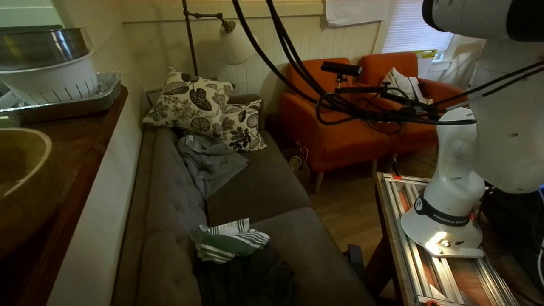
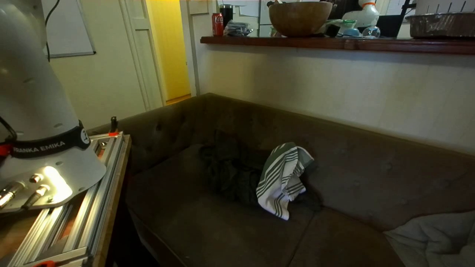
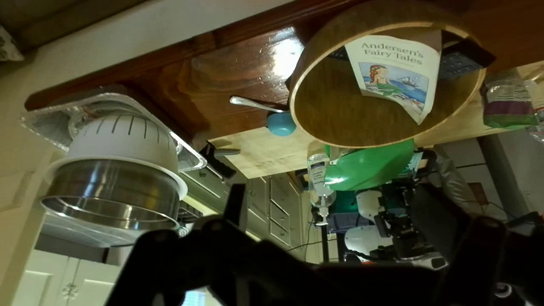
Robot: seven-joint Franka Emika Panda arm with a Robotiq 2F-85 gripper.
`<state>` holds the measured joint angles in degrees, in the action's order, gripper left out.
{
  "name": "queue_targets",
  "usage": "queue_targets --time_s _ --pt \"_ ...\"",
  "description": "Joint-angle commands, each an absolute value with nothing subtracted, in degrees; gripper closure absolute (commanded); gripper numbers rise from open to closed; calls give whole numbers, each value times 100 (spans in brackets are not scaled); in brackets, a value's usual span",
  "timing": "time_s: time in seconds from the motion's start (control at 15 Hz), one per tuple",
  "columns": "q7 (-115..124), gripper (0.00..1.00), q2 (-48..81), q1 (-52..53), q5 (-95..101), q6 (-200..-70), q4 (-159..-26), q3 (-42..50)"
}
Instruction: Put the white book on the sofa.
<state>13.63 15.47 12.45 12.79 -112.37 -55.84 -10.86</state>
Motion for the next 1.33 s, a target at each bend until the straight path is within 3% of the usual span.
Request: queue_targets --time_s 0.0,0.53,1.13,1.27 --pt "420 0 2340 1523 1439 -11560 -4642 -997" --pt "-2088 0 4003 1741 1087 -11568 -3039 -1600" --pt "-3233 0 4530 2168 691 -10619 -2645 -1238" --pt "-2949 0 4323 2118 839 -10834 -3081 -1239"
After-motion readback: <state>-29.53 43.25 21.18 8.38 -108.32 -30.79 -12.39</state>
